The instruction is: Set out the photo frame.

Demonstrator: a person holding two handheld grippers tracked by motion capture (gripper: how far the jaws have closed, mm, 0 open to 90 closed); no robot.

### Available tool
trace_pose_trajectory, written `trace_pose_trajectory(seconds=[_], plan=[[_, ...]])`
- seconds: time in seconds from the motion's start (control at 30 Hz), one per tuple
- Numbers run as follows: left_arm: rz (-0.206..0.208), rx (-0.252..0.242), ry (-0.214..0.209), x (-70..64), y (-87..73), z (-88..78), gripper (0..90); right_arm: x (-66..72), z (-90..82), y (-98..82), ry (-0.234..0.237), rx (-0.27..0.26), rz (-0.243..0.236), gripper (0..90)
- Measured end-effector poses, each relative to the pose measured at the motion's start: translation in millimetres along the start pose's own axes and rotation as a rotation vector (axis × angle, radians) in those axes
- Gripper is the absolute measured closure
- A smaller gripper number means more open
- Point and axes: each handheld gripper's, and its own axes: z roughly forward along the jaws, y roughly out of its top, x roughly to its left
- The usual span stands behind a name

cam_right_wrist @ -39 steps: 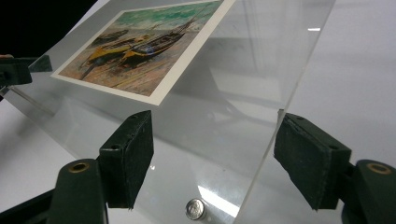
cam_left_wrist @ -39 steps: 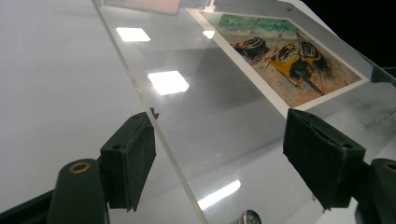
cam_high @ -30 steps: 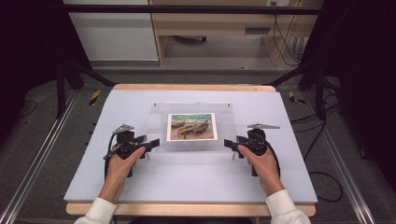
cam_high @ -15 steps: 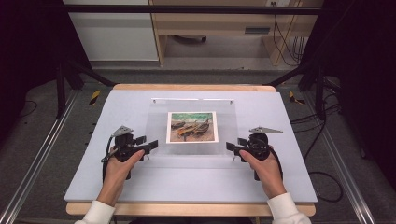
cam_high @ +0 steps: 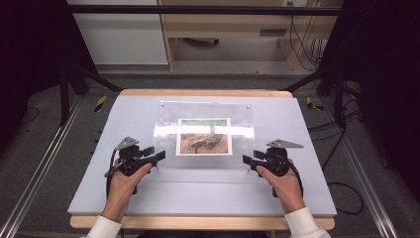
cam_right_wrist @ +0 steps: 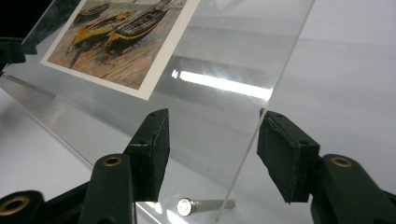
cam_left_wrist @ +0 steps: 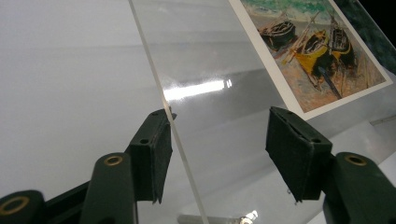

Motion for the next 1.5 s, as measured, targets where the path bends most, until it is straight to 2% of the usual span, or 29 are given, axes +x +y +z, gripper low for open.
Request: trace_pose_trajectory(seconds=[0.6,1.1,1.2,1.5], plan=[[0.020,-0.003,0.034,-8.9,-4.2,-9.3,45.0,6.7,-8.2,-5.7,-0.023,-0.016,-0.028,50.2],[-0.001,-0.025,0.060,-14.2,-9.3,-12.5,46.3,10.2,-10.4,-7.8,-0.037,-0.024,-0.040,51.7],[0.010,-0.022,0.061,-14.6,-9.7,-14.0,46.8,10.9,-11.6,-8.8,-0.040,-0.026,-0.045,52.4],[0.009,-0.026,0.067,-17.4,-13.4,-18.7,49.9,14.0,-15.6,-12.2,-0.054,-0.028,-0.053,55.0]])
